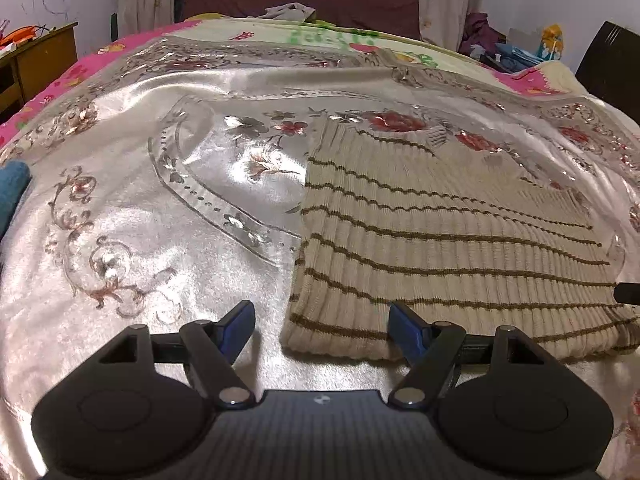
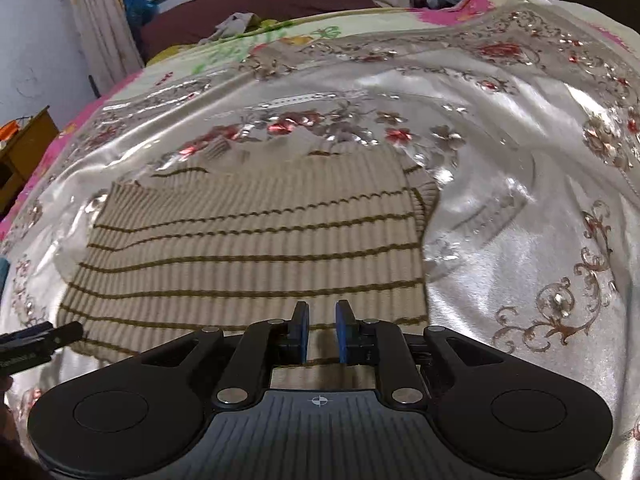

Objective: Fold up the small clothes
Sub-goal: 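Move both tools to the edge of the folded sweater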

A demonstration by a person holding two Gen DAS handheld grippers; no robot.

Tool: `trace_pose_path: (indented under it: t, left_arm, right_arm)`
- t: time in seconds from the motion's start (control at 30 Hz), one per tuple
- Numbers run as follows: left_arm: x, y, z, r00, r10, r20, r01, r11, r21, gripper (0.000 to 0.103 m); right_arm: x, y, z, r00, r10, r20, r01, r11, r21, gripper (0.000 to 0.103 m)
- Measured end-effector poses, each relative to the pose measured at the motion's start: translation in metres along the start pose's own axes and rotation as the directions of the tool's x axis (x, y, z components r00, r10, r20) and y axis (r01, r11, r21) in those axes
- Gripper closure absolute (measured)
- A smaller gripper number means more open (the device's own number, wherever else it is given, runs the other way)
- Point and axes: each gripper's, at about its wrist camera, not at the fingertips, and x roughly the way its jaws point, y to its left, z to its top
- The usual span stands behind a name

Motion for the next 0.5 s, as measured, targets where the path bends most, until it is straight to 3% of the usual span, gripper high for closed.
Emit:
trace_pose_path:
  t: [0.5]
  left_arm:
    - [0.006, 0.01, -0.012, 1.0, 0.0, -0.002, 0.0, 0.999, -0.049, 0.02]
  right_arm:
    - [0.025, 0.065, 0.009, 0.995, 0.077, -0.062, -0.082, 0.993, -0.08, 0.086]
